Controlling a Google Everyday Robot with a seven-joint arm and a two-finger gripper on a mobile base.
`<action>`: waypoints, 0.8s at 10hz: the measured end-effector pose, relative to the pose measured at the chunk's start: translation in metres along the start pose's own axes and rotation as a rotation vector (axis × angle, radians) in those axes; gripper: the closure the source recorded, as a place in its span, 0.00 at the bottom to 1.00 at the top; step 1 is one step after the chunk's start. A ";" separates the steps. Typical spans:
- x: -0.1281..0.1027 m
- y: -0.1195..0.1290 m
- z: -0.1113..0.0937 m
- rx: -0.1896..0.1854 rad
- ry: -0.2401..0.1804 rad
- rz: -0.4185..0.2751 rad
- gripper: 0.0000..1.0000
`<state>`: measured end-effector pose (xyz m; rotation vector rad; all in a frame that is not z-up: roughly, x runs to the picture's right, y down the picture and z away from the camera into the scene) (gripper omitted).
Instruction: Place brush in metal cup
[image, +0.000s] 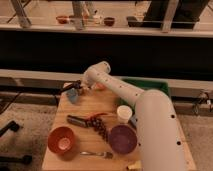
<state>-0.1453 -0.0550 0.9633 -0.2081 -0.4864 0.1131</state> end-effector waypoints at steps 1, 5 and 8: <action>0.002 0.000 -0.001 0.006 0.003 0.003 1.00; 0.004 0.001 -0.001 0.010 0.004 0.011 1.00; 0.004 0.002 -0.001 0.007 0.004 0.013 1.00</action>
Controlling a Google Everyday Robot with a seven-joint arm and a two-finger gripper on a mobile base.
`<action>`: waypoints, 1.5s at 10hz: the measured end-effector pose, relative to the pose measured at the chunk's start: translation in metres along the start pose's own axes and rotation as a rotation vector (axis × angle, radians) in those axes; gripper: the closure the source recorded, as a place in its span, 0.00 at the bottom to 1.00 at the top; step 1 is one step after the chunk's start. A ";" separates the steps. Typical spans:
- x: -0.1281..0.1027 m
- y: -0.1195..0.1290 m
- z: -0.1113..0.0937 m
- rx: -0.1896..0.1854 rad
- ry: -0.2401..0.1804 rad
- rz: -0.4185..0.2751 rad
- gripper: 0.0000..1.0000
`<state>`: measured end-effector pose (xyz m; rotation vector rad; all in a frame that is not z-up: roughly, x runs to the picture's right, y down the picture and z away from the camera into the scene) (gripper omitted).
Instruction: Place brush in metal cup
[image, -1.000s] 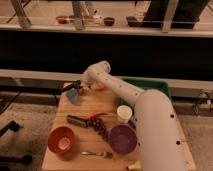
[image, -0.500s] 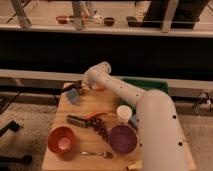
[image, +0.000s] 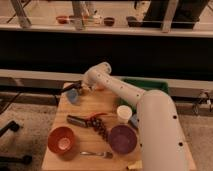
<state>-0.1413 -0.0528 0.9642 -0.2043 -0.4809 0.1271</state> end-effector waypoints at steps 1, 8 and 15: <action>0.001 0.001 0.000 -0.002 0.001 0.002 1.00; -0.001 0.004 0.005 -0.040 -0.012 -0.009 0.57; -0.003 0.004 0.006 -0.049 -0.016 -0.008 0.20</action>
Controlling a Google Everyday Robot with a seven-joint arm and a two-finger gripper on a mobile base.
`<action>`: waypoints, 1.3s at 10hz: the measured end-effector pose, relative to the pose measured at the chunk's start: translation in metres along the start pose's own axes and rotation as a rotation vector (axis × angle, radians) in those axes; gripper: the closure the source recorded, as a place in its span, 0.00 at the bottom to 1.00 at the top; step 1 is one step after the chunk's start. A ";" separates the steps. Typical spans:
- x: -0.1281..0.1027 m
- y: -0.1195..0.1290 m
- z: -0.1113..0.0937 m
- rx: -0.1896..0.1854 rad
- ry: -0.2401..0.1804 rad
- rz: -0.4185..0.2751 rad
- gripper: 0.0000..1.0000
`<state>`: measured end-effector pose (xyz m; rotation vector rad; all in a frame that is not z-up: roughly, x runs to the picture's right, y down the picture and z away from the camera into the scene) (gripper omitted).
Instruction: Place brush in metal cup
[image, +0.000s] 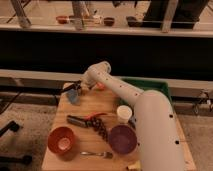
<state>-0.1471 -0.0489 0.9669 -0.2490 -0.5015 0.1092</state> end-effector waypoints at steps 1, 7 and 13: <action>0.002 0.005 0.002 -0.011 0.005 -0.001 0.20; 0.001 0.004 0.004 -0.007 0.000 0.003 0.20; 0.004 0.004 0.002 -0.004 -0.002 0.011 0.20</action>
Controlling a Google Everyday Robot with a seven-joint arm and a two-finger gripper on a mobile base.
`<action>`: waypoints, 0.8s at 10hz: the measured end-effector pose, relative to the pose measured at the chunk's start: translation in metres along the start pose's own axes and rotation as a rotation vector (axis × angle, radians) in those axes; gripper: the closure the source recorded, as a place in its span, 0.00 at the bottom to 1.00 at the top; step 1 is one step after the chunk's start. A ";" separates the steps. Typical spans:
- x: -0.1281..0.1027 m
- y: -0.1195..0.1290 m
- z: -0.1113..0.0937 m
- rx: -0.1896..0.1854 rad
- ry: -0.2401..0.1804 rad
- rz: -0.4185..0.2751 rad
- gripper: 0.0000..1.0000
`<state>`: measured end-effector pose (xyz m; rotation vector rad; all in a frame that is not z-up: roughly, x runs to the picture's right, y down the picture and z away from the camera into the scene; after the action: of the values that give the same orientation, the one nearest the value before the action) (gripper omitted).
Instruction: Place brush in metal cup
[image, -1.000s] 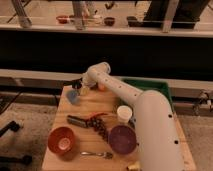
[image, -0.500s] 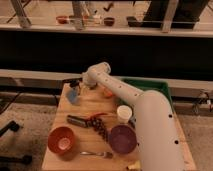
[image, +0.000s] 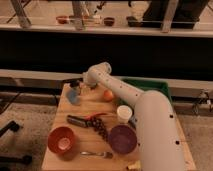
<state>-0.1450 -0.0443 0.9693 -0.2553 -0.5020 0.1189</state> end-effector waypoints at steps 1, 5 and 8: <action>0.000 -0.001 -0.002 0.002 -0.002 0.000 0.20; -0.004 0.000 -0.009 -0.009 -0.030 -0.012 0.20; -0.003 -0.001 -0.012 -0.031 -0.051 -0.006 0.20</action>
<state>-0.1421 -0.0480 0.9582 -0.2814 -0.5559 0.1116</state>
